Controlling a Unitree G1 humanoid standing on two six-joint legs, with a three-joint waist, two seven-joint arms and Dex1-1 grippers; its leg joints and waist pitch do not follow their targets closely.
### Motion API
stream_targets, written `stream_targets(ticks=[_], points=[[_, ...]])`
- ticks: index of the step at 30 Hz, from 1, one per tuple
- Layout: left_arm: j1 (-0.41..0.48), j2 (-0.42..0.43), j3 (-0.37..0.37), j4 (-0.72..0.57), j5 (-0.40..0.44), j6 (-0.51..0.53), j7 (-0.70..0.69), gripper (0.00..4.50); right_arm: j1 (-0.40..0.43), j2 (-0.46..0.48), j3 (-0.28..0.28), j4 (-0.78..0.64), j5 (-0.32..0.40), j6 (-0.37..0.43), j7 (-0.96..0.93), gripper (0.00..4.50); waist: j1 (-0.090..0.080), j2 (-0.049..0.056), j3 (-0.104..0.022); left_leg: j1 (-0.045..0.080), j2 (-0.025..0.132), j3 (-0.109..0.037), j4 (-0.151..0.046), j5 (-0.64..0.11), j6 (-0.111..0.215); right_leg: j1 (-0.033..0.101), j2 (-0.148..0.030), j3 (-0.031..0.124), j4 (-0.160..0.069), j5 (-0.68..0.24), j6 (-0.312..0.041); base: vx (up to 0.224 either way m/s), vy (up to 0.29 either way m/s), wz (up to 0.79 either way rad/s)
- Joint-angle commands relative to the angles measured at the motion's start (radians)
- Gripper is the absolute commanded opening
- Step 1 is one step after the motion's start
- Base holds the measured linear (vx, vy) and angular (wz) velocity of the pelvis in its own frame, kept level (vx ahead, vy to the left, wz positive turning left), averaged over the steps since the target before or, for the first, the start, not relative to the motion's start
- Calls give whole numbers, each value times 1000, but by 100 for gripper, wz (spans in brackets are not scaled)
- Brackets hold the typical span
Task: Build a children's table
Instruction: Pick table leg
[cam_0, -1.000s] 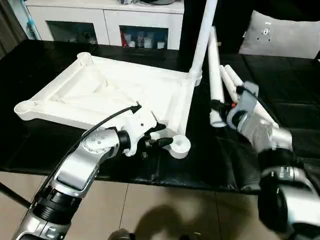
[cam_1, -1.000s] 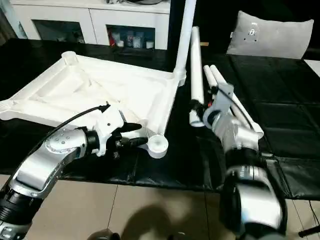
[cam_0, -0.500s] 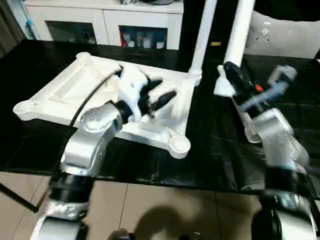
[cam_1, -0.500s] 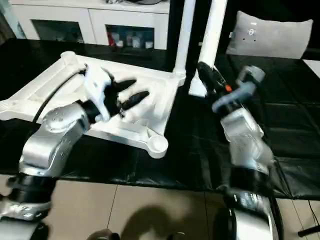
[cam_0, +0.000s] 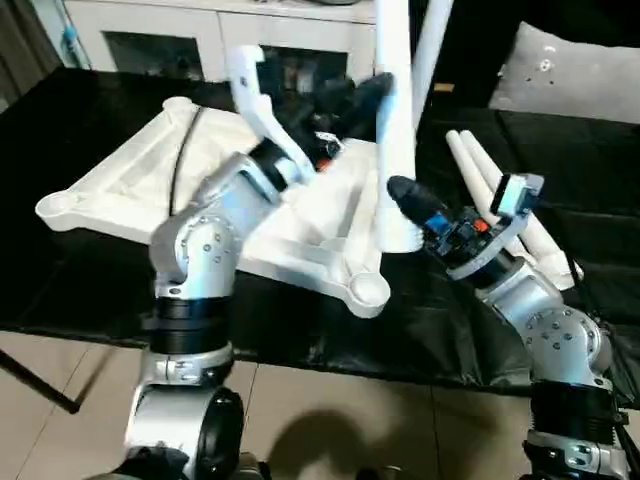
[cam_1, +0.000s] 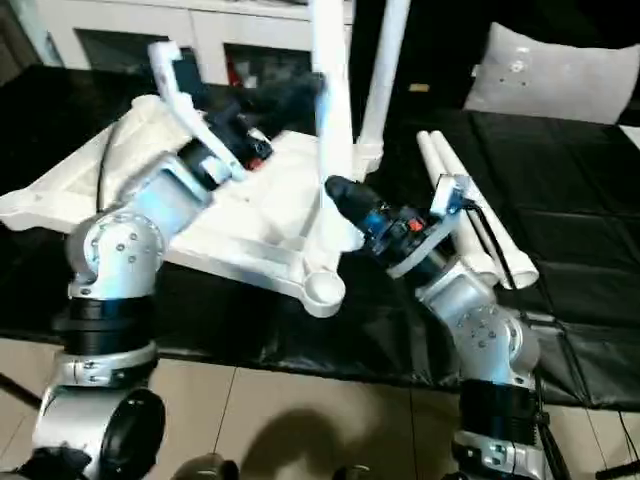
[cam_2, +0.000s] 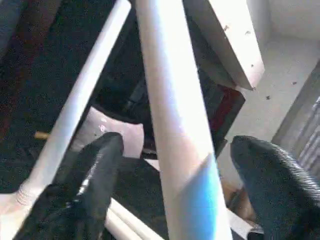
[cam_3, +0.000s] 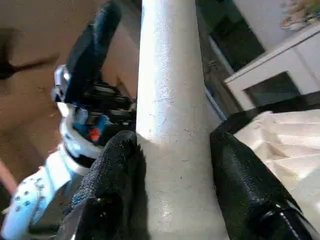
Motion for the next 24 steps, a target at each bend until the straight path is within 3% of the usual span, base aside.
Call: stream_targets(ticks=[1, 8, 11, 15, 16, 17, 21, 22, 24], points=[[-25, -10, -4, -3, -25, 40, 16, 419, 12, -11, 12, -47, 29, 17, 15, 186, 5, -9, -77, 11, 30, -5, -62, -117, 56, 60, -72, 38, -80, -248, -154, 0, 0, 0], [-26, -12, -17, -3, -41, 55, 32, 449, 26, -25, 50, -66, -4, 17, 25, 186, 4, -14, -73, 9, 30, -6, -66, -136, 40, 61, -74, 36, -87, -297, -132, 0, 0, 0], [-19, -9, -33, -6, -11, 37, 35, 449, 22, -30, 99, -61, -96, -58, -3, 186, 2, -10, -72, 9, 32, -8, -68, -144, 26, 59, -74, 36, -89, -314, -115, 0, 0, 0], [-10, 7, -116, 26, 158, -100, 80, 412, -13, -2, 152, -16, -262, -222, -96, 186, -3, -8, -72, 9, 31, -10, -71, -153, 16, 58, -74, 36, -91, -317, -88, 0, 0, 0], [-8, 4, -151, 46, 223, -165, 111, 405, -23, 3, 187, 6, -347, -312, -128, 186, -2, -8, -72, 10, 34, -12, -72, -156, 13, 57, -76, 36, -91, -321, -84, 0, 0, 0], [-8, 4, -151, 46, 223, -165, 111, 405, -23, 3, 187, 6, -347, -312, -128, 186, -6, -9, -72, 8, 33, -11, -71, -159, 5, 56, -75, 36, -91, -322, -72, 0, 0, 0], [0, -29, -178, 69, 292, -249, 186, 369, -33, 9, 260, 40, -492, -456, -193, 186, -5, -1, -76, 10, 35, -11, -68, -144, 12, 58, -74, 38, -81, -227, -113, 0, 0, 0], [11, -35, -219, 78, 357, -311, 225, 362, -30, 25, 290, 42, -538, -513, -209, 186, -6, -3, -77, 10, 36, -11, -68, -142, 16, 59, -73, 37, -80, -202, -122, 0, 0, 0], [15, -30, -243, 83, 395, -344, 232, 340, -28, 35, 294, 44, -550, -534, -218, 186, -8, -2, -76, 8, 35, -11, -69, -146, 26, 61, -73, 38, -78, -187, -126, 0, 0, 0]])
